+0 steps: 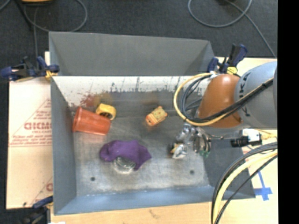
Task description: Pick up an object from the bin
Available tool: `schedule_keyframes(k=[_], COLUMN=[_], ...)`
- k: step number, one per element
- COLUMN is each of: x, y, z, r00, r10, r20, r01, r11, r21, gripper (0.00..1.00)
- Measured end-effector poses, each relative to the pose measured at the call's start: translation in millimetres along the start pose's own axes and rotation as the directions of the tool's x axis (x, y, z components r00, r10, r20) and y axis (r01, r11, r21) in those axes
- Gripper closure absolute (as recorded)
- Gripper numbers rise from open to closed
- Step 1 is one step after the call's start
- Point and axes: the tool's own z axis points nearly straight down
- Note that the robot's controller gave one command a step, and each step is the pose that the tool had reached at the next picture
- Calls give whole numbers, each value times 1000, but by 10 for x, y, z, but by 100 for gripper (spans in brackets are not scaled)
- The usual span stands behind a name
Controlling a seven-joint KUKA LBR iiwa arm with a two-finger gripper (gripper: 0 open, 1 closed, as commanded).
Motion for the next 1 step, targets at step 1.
schedule_keyframes(k=[1], x=[0], y=[0], z=[0], r00=[1000], r10=[0], r20=[0], r01=[0], r11=[1000], r21=[0], gripper=[100])
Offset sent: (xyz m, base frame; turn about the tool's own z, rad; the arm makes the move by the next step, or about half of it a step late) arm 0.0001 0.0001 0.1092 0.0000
